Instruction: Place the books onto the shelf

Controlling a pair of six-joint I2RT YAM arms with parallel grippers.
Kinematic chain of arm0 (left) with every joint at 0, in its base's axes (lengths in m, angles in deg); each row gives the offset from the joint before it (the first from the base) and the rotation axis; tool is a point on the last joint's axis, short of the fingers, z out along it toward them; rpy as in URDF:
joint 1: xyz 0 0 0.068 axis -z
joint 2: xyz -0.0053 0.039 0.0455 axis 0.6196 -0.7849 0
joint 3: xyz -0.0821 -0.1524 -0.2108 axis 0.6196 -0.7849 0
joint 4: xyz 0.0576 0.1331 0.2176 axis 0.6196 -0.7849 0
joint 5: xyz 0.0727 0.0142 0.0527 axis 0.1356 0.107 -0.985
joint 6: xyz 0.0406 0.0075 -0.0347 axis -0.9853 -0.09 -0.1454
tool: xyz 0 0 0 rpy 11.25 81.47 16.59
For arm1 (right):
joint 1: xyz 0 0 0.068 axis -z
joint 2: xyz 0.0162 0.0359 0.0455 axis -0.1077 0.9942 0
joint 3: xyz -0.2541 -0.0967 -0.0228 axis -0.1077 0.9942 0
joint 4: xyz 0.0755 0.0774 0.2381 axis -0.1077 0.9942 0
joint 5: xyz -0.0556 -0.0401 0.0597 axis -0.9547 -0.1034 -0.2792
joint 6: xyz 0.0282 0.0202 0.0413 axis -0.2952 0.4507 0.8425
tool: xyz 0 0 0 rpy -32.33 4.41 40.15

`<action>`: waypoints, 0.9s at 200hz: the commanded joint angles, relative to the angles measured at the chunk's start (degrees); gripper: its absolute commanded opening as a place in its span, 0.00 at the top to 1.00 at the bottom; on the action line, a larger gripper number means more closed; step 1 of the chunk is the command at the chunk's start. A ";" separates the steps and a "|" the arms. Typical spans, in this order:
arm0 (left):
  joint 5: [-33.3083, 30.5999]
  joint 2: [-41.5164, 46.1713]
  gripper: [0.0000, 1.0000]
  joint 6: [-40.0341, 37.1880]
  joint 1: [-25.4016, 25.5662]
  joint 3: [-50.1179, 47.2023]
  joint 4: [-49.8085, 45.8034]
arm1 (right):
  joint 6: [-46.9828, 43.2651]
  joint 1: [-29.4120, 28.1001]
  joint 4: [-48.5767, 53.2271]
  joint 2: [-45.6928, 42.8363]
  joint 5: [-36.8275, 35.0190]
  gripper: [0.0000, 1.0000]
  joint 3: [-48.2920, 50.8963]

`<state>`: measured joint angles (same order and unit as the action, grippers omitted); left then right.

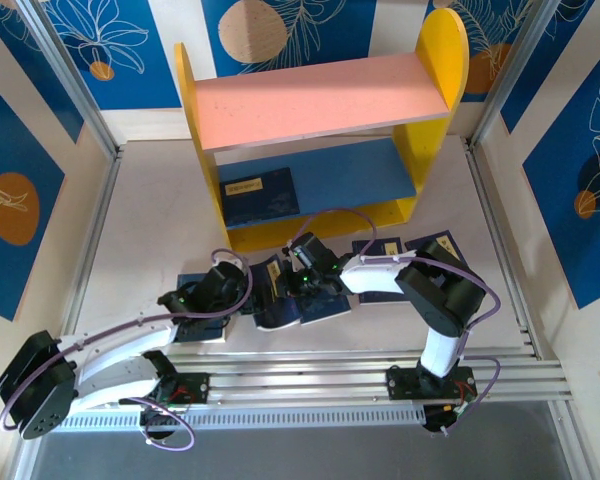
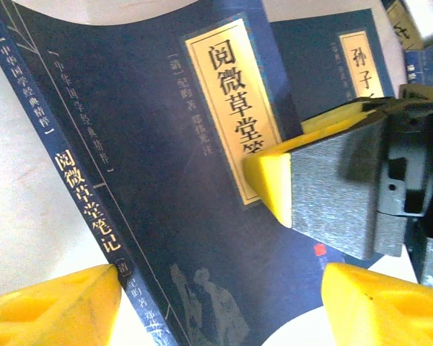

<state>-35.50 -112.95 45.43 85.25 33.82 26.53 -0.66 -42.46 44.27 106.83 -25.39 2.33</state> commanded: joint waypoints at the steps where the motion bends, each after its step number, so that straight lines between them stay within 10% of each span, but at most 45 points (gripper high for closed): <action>1: 0.27 -1.03 0.24 0.40 0.38 1.30 0.09 | 1.91 -1.07 0.15 3.33 6.66 0.78 2.59; 180: -6.84 -6.93 0.00 2.57 0.35 4.98 -12.21 | 2.81 3.83 -2.70 2.26 10.43 0.81 6.35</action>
<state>-39.63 -118.50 46.83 85.29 37.53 18.92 1.68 -38.88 35.90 107.20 -15.73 6.50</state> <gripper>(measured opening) 0.998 0.188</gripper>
